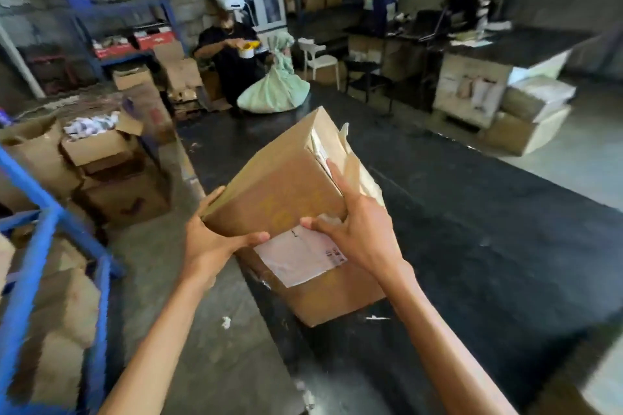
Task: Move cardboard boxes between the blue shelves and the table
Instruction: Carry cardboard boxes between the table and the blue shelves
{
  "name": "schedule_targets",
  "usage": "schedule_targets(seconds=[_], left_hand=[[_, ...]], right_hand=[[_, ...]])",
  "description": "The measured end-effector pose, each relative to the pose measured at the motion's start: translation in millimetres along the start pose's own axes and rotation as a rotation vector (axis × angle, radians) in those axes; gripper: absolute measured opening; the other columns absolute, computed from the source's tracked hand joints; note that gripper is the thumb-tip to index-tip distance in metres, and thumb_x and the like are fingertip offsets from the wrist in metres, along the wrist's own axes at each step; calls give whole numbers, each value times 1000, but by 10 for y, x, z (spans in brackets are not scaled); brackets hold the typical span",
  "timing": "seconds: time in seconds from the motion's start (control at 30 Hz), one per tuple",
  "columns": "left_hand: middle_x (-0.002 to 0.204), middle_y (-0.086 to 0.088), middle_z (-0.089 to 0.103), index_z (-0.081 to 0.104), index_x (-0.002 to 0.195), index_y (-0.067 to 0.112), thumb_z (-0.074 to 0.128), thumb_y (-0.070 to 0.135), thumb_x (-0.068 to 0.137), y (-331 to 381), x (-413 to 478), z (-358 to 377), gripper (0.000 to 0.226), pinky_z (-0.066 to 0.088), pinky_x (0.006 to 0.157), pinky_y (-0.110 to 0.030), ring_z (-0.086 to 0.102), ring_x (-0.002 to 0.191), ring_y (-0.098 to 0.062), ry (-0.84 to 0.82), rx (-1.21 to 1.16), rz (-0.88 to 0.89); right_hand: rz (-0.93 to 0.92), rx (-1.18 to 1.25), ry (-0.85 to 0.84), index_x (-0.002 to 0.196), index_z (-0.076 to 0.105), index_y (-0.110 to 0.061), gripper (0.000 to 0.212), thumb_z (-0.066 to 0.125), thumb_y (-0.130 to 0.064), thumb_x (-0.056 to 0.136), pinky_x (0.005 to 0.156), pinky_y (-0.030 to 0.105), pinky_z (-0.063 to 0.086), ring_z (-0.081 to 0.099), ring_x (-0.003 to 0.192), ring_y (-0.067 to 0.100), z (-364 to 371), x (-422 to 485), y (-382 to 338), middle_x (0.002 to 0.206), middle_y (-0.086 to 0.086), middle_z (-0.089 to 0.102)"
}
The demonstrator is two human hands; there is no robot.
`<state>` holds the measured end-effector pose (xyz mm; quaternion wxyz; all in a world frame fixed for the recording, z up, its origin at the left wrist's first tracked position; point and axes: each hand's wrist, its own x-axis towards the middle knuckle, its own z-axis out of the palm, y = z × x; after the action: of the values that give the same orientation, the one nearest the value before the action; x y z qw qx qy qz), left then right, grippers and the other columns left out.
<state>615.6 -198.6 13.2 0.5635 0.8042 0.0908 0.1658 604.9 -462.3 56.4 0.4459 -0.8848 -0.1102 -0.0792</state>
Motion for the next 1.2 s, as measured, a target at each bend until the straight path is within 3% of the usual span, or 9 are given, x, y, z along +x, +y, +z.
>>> schedule_targets(seconds=[0.13,0.2,0.33,0.47,0.6,0.73,0.87,1.07,1.2], left_hand=[[110,53,56,55,121,68,100,61,31,-134,404,542,102,50,83,-17,52,101,30,-298,-5,95],[113,50,59,56,123,65,98,66,27,-150,565,775,105,49,84,-14,55,106,27,-437,-17,124],[126,31,66,54,143,47,102,55,28,-332,793,1215,125,53,102,-32,61,121,7,-696,-39,192],[108,55,57,39,132,77,96,66,38,-512,760,1525,111,50,81,-5,55,103,29,-862,3,276],[137,29,60,31,149,63,94,58,52,-727,634,1794,116,57,97,-38,58,127,2,-1009,-36,295],[157,4,47,25,161,40,96,48,59,-1002,490,2058,125,45,115,-42,48,142,-15,-1106,-74,306],[146,7,58,26,161,36,97,44,60,-1202,318,2273,124,49,101,-14,56,130,1,-1172,-87,274],[133,4,69,40,156,21,99,36,59,-1456,86,2590,114,55,100,-29,65,122,-7,-1156,-68,176],[102,21,71,63,131,19,102,34,49,-1558,67,2915,92,57,77,-13,73,102,-7,-1128,15,104]], right_hand=[[186,-131,115,163,16,-47,95,76,-52,90,108,40,48,61,126,19,-212,-73,164,155,-6,53],[267,-187,165,163,17,-48,94,76,-53,89,109,39,47,60,127,19,-238,-117,226,157,-7,50],[391,-310,241,163,17,-48,95,75,-57,88,115,44,41,52,139,23,-158,-216,426,166,-2,38],[525,-426,231,163,10,-49,99,72,-62,88,117,46,40,45,147,30,-51,-305,624,172,0,25],[587,-554,246,164,6,-48,103,71,-65,86,114,50,40,34,153,32,14,-412,724,172,3,22],[653,-640,183,164,1,-48,102,69,-64,89,113,49,39,20,158,34,64,-513,861,175,0,14],[698,-679,117,164,2,-47,102,70,-59,90,118,49,32,17,158,38,125,-570,1068,174,2,14],[716,-743,23,164,1,-47,105,74,-50,89,126,57,18,12,158,43,204,-544,1446,175,4,10],[711,-821,-77,165,-3,-43,104,72,-44,93,127,63,10,5,158,48,308,-500,1724,176,6,3]])
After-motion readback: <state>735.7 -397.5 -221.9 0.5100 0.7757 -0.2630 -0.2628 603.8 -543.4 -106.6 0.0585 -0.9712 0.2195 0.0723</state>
